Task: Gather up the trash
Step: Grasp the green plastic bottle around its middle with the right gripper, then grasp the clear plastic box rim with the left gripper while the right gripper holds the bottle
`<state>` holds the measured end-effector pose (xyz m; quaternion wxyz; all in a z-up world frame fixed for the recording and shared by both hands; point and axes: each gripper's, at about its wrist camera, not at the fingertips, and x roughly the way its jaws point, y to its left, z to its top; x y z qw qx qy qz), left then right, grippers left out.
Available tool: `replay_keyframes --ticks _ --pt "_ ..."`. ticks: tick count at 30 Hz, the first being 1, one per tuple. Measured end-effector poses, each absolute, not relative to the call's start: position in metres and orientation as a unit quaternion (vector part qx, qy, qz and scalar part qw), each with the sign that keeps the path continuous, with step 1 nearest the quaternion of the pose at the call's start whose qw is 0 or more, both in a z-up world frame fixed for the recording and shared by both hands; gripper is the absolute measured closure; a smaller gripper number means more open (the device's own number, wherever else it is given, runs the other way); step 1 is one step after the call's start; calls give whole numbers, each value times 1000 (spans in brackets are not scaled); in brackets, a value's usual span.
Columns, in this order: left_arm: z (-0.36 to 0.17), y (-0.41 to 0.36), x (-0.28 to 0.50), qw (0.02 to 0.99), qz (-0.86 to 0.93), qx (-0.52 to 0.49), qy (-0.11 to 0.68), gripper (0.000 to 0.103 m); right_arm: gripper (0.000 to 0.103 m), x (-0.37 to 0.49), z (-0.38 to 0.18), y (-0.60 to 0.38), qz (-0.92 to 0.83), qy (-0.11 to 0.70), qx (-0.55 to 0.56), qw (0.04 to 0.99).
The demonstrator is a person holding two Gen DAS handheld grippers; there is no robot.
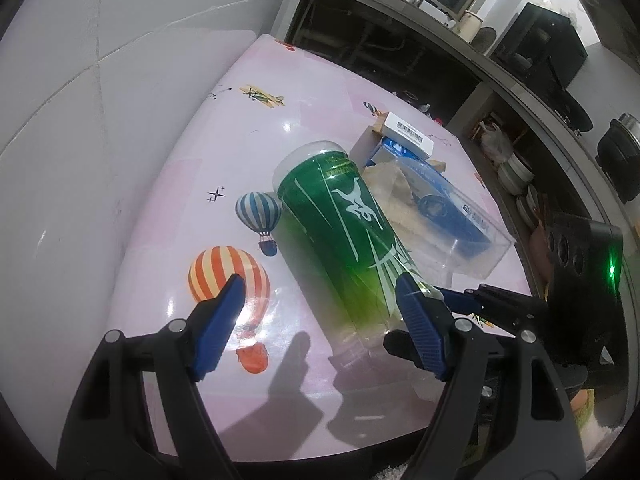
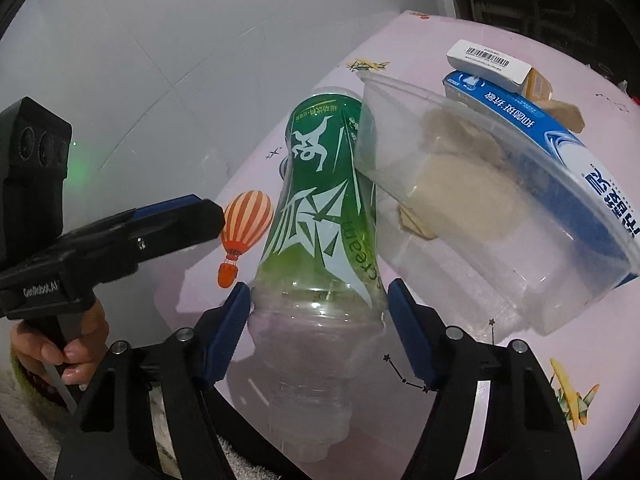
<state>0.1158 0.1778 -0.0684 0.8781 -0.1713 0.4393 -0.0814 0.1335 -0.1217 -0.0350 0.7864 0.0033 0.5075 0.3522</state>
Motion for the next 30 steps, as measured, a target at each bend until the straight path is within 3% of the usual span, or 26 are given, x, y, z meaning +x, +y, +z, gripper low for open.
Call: replay_keyframes --ticks 19,30 --pt "-44 198 117 891 -63 -201 403 30 35 96 -38 -154 404 520 2 753" --pt "-39 154 156 869 -165 -207 419 30 35 52 -26 -186 422 524 5 740"
